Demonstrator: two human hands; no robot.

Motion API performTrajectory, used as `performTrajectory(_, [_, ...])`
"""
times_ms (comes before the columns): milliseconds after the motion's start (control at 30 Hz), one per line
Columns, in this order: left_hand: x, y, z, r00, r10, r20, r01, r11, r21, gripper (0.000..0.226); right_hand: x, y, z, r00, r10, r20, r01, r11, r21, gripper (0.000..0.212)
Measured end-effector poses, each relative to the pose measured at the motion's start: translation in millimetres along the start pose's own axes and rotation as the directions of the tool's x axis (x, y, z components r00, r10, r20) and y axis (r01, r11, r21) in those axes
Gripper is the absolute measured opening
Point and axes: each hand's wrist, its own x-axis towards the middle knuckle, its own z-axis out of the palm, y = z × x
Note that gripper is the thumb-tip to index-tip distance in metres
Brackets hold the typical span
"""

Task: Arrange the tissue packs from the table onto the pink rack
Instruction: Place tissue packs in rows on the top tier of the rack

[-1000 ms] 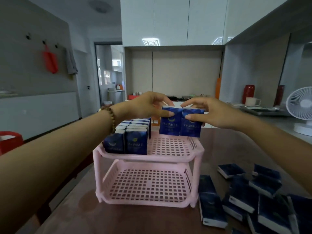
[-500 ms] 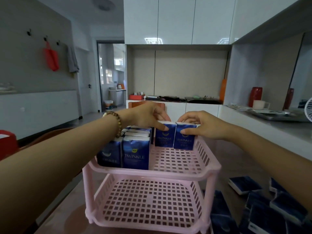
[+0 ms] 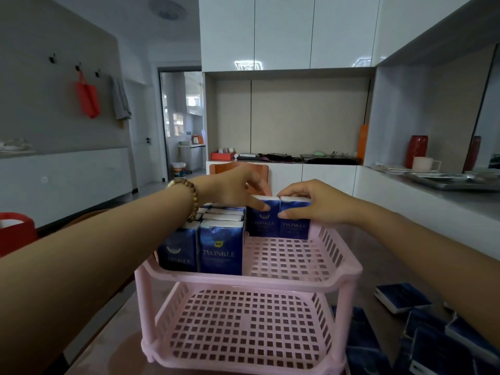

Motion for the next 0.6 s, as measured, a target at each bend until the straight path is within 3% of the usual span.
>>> performTrajectory(200, [-6.2,3.1,-8.2,0.993,-0.112,0.040,0.109,0.991,0.077,0.048,7.1,0.9,7.7,0.999,0.014,-0.048,-0.014,1.000,-0.006,0.017])
performTrajectory(367, [-13.6,5.9,-17.1,0.923,-0.369,0.107,0.335,0.909,0.250,0.065,7.0,0.9,4.6,0.999,0.039,-0.005,-0.039,0.999,0.015,0.016])
performTrajectory(600, [-23.9,4.3,-19.6,0.938,-0.318,0.137,0.292,0.940,0.178,0.057,7.4,4.0,-1.1,0.999,0.020,-0.037,-0.020,1.000,0.021,0.011])
